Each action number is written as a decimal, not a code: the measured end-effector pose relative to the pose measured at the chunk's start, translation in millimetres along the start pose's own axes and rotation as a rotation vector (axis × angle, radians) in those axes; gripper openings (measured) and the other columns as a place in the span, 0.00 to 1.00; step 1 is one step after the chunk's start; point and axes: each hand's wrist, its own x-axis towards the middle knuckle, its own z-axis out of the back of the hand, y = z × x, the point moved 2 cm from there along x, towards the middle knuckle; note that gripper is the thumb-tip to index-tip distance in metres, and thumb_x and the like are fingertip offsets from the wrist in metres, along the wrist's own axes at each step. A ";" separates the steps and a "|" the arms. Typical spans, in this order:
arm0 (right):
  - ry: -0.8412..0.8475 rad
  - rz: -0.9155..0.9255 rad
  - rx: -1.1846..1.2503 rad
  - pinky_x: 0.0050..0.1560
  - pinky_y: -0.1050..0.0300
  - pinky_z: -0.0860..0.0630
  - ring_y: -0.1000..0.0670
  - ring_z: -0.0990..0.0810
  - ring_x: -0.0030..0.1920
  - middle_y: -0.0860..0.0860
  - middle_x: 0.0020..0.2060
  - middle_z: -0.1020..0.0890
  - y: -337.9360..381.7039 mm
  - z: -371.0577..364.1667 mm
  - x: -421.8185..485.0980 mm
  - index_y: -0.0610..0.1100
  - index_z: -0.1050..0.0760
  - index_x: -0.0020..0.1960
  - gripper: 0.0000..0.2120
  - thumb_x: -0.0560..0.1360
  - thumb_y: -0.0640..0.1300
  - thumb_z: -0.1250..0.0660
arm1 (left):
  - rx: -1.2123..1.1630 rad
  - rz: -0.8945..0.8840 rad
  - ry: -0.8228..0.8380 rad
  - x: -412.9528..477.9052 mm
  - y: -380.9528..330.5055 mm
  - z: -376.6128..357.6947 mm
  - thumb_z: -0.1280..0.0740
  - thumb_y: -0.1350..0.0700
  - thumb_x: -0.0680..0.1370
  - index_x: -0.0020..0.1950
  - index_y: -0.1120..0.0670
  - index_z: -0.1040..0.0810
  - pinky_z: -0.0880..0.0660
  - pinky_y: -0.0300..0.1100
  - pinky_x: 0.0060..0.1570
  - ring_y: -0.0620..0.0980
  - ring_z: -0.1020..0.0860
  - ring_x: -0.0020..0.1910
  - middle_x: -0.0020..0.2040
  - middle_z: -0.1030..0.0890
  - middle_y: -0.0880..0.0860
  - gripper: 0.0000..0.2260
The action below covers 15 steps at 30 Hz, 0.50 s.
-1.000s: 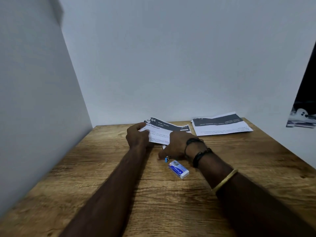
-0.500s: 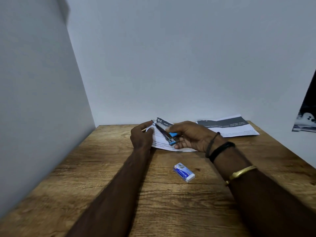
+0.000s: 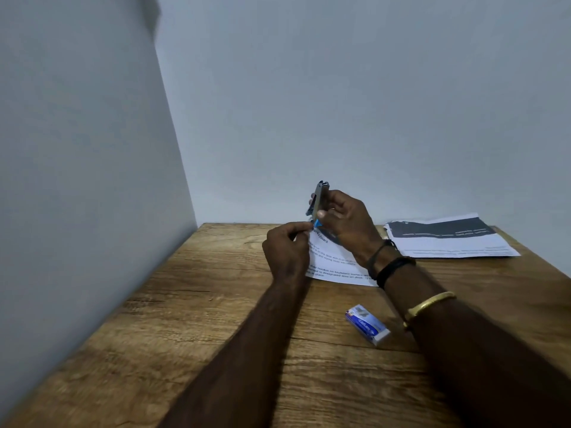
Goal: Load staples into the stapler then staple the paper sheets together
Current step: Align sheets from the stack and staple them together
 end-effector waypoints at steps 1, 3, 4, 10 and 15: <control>0.015 0.011 -0.044 0.57 0.55 0.18 0.46 0.16 0.52 0.36 0.54 0.16 -0.6 -0.8 0.3 0.33 0.23 0.62 0.13 0.78 0.29 0.34 | 0.002 0.000 -0.003 -0.4 -0.4 -0.1 0.30 0.64 0.76 0.49 0.54 0.12 0.20 0.35 0.47 0.42 0.16 0.44 0.45 0.12 0.49 0.09; 0.033 0.016 -0.121 0.60 0.51 0.19 0.45 0.16 0.54 0.39 0.55 0.16 -1.3 -0.7 0.5 0.34 0.23 0.64 0.15 0.78 0.29 0.34 | 0.004 0.000 -0.002 -0.6 -1.0 0.1 0.30 0.64 0.76 0.49 0.54 0.12 0.21 0.32 0.45 0.41 0.17 0.43 0.45 0.13 0.49 0.09; 0.035 0.016 -0.148 0.60 0.50 0.19 0.44 0.16 0.54 0.39 0.55 0.16 -1.9 -0.3 0.4 0.35 0.23 0.64 0.15 0.78 0.29 0.34 | 0.011 -0.002 -0.001 -0.8 -1.2 0.3 0.30 0.64 0.76 0.49 0.54 0.12 0.23 0.30 0.44 0.40 0.18 0.42 0.45 0.13 0.48 0.09; -0.022 0.058 -0.281 0.59 0.47 0.19 0.45 0.16 0.53 0.44 0.50 0.15 0.6 1.7 0.5 0.38 0.20 0.58 0.11 0.77 0.33 0.31 | 0.041 -0.058 -0.017 -4.2 -7.4 2.7 0.29 0.64 0.76 0.44 0.57 0.16 0.29 0.23 0.32 0.37 0.21 0.37 0.42 0.17 0.48 0.04; -0.108 0.095 -0.360 0.55 0.55 0.19 0.46 0.16 0.52 0.45 0.51 0.14 0.8 1.8 0.6 0.39 0.19 0.58 0.10 0.77 0.35 0.31 | 0.050 -0.078 0.012 -6.4 -10.7 0.8 0.29 0.62 0.77 0.46 0.57 0.17 0.28 0.24 0.31 0.37 0.21 0.38 0.44 0.18 0.48 0.02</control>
